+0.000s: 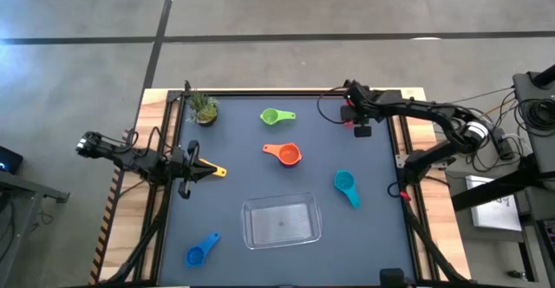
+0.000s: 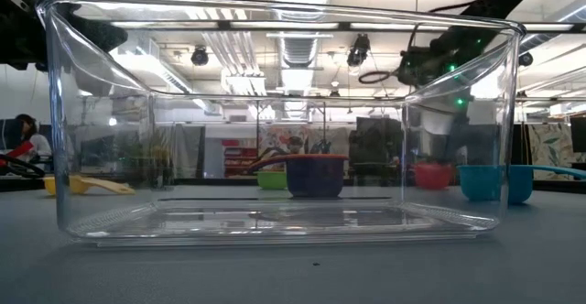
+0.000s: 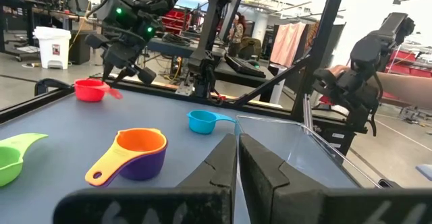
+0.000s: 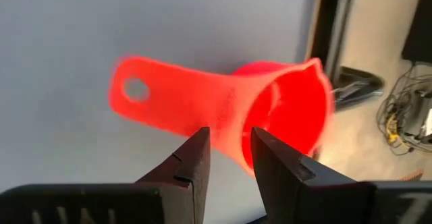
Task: Nest measuring cups in basket
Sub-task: Stack the red measuring cup on top of the orange measuring cup
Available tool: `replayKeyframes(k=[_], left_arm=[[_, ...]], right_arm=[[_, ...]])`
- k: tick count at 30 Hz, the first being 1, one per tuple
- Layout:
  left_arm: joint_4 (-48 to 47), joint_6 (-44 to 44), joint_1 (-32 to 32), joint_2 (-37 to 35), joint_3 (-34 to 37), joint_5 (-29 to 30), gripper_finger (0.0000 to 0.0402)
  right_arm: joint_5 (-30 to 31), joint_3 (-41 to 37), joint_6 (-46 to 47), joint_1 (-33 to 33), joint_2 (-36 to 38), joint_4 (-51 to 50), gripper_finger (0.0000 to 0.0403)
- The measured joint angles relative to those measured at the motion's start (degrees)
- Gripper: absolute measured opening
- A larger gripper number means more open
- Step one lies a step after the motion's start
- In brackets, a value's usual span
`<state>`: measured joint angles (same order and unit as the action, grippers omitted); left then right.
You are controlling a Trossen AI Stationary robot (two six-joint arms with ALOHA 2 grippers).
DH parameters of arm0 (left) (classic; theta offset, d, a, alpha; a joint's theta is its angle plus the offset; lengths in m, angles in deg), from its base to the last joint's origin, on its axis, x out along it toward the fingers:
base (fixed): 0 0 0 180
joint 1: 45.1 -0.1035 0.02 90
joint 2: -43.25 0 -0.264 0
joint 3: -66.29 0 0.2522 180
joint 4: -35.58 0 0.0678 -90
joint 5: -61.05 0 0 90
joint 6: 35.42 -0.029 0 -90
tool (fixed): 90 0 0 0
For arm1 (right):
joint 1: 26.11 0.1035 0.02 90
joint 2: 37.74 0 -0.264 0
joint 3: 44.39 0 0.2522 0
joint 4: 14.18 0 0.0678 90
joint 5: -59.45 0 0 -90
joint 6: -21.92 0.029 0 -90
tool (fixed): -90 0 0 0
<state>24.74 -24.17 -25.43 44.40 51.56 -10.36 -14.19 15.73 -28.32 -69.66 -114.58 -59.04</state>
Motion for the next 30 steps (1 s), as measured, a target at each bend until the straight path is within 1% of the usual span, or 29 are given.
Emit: replayKeyframes(k=[5,13,16,21,26,30], left_arm=[[0.00,0.00,0.01,0.00,0.00,0.00,0.0000],[0.01,0.01,0.00,0.00,0.00,0.00,0.0000],[0.02,0.02,0.01,0.00,0.00,0.00,0.0000],[0.00,0.00,0.00,0.00,0.00,0.00,0.0000],[0.00,0.00,0.00,0.01,0.00,0.00,0.0000],[0.00,0.01,-0.01,0.00,0.00,0.00,0.0000]], right_arm=[[0.23,0.37,-3.31,0.00,1.46,-1.06,0.0108],[1.19,0.16,-5.17,-0.11,1.65,-2.60,0.0167],[1.73,-0.04,-5.24,-0.65,1.07,-2.41,0.0180],[1.79,-0.59,-5.17,-2.49,-1.07,-1.76,0.0182],[1.70,-0.64,-2.00,-3.74,-1.98,1.34,0.0181],[1.25,-0.64,-1.32,-3.91,-2.03,1.86,0.0160]])
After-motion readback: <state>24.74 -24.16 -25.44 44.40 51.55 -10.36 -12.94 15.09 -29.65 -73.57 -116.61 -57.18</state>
